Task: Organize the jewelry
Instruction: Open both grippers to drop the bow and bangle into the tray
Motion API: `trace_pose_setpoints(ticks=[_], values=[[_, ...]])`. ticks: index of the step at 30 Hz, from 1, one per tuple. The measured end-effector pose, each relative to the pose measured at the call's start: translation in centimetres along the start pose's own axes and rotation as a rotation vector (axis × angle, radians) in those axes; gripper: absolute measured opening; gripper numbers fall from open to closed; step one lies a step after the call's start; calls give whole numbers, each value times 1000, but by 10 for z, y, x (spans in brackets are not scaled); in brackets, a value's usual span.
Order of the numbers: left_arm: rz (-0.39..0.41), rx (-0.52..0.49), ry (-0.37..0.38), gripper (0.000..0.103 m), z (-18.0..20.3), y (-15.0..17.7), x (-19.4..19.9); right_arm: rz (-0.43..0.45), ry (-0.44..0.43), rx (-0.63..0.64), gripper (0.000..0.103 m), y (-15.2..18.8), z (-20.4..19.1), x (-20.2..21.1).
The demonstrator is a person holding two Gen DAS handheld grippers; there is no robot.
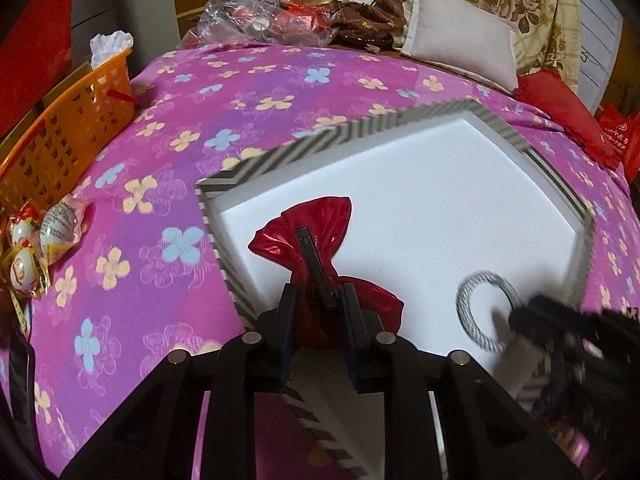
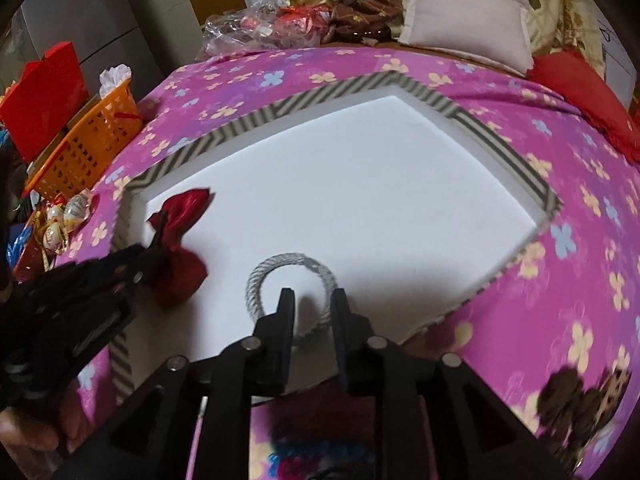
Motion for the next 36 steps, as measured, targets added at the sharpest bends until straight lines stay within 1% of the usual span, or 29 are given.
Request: trace_pose_setpoints(ticks=[2, 4, 6, 8, 11, 13, 16, 19, 20, 22, 23, 27, 29, 30, 31, 32, 34, 36], values=[[16, 6, -5, 13, 0, -4, -1, 0, -24, -14, 27, 4, -4, 2], [29, 12, -6, 14, 0, -8, -2, -1, -48, -23, 29, 8, -7, 4], [37, 22, -8, 14, -1, -11, -3, 2, -89, -37, 29, 10, -9, 6], [45, 37, 7, 14, -1, -15, -5, 13, -130, -62, 30, 11, -6, 10], [58, 62, 46, 14, -2, -24, -7, 47, -140, -80, 30, 9, 0, 23], [74, 69, 45, 14, -4, -32, -8, 65, -135, -81, 30, 9, 5, 33], [81, 68, 73, 14, -4, -43, -9, 75, -129, -71, 34, 10, 9, 42], [118, 65, 78, 16, -5, -55, -5, 89, -128, -80, 34, 9, 14, 49], [127, 60, 90, 17, -4, -58, -3, 92, -131, -84, 34, 10, 16, 51], [132, 54, 138, 20, -2, -61, 3, 94, -132, -88, 35, 10, 18, 54], [138, 53, 145, 20, -1, -61, 8, 95, -130, -87, 35, 11, 19, 56], [145, 22, 150, 22, 5, -54, 30, 99, -110, -68, 38, 17, 18, 61], [137, 5, 143, 24, 10, -45, 40, 97, -110, -62, 43, 23, 17, 64], [133, -1, 140, 27, 11, -41, 45, 99, -109, -58, 45, 26, 17, 67], [132, -8, 133, 30, 13, -34, 52, 104, -102, -50, 48, 30, 17, 71], [132, -14, 130, 31, 14, -28, 57, 107, -88, -39, 55, 35, 16, 75], [135, -26, 137, 36, 18, -13, 68, 115, -67, -23, 63, 44, 16, 83], [131, -37, 148, 42, 22, 1, 76, 126, -59, -8, 63, 55, 16, 94]])
Point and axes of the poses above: each gripper's, at about its wrist camera, not at the fingertips, and x roughly against the way its jaws point, z to its right, y to its underside, the point moved 9 cm from there along -x, roughly the way its jaws point, and after that the axes turned 12 degrees about -z, right-handed, at the moved point
